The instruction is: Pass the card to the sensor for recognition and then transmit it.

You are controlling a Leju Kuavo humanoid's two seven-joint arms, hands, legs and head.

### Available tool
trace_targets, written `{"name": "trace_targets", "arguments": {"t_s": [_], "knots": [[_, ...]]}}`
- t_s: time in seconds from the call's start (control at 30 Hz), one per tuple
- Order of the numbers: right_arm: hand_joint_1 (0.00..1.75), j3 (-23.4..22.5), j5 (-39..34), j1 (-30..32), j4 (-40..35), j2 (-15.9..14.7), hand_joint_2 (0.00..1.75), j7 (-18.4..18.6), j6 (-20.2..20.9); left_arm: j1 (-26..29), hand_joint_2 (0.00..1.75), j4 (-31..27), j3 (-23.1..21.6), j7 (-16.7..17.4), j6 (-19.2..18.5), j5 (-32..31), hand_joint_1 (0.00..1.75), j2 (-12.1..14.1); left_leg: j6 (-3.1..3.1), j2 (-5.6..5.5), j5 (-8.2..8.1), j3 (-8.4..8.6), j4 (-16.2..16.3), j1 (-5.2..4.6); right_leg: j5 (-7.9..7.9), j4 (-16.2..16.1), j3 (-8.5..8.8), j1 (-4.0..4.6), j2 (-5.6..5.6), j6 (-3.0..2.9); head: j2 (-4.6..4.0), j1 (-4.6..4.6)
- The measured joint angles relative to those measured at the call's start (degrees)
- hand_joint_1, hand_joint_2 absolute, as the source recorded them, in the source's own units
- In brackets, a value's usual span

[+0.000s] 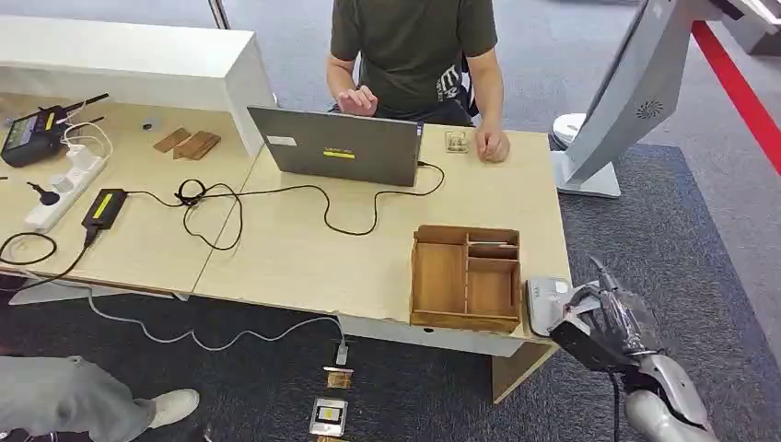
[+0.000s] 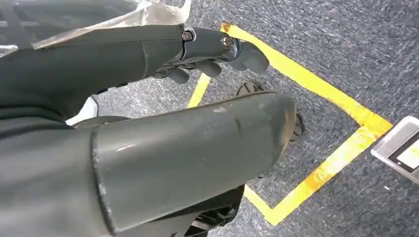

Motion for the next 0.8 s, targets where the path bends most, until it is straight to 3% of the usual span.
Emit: {"name": "trace_targets", "arguments": {"t_s": [0.8], "knots": [[1.75,3.6,-3.8,0.3,2.8,1.7,1.75,-2.6,-1.0,0.0,0.00,0.0,0.0,-2.6,-0.9,0.5,0.00,-0.1,0.00,0.00,0.00,0.01,0.0,0.00,-0.03,0.0,-0.02,0.01,0.00,-0.03,0.00,0.00]]}}
